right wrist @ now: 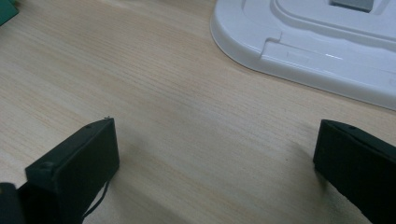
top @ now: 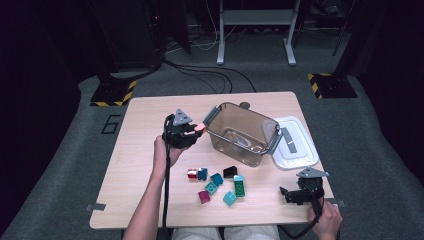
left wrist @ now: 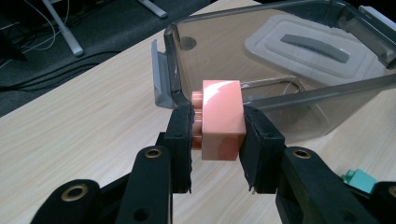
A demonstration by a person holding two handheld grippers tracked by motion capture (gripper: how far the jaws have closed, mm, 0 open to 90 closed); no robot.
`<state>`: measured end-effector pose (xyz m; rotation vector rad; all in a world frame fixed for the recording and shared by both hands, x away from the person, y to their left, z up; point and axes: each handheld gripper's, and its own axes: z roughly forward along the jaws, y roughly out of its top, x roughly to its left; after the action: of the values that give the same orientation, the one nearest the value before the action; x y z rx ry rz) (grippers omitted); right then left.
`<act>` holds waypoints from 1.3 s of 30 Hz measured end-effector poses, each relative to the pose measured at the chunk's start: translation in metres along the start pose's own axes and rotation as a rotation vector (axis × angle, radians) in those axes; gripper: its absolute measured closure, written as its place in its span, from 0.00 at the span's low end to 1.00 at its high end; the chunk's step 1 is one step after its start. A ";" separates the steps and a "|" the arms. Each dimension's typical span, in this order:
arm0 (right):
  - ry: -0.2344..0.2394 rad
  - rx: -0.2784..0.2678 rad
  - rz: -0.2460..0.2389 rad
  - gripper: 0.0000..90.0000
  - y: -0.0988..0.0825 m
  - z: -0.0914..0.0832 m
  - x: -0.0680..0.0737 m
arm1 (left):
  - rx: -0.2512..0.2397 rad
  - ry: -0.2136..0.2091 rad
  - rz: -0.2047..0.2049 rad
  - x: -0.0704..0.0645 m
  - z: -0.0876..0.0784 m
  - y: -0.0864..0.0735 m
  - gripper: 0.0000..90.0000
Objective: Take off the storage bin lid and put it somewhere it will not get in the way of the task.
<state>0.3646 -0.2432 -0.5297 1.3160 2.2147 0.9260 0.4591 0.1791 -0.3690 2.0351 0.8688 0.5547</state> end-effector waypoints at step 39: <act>0.000 0.002 0.006 0.00 0.000 0.000 0.000 | 0.080 -0.024 0.043 -0.005 0.066 0.061 0.74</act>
<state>0.3643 -0.2428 -0.5295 1.3238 2.2135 0.9264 0.5213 0.1154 -0.3559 2.1332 0.8467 0.5251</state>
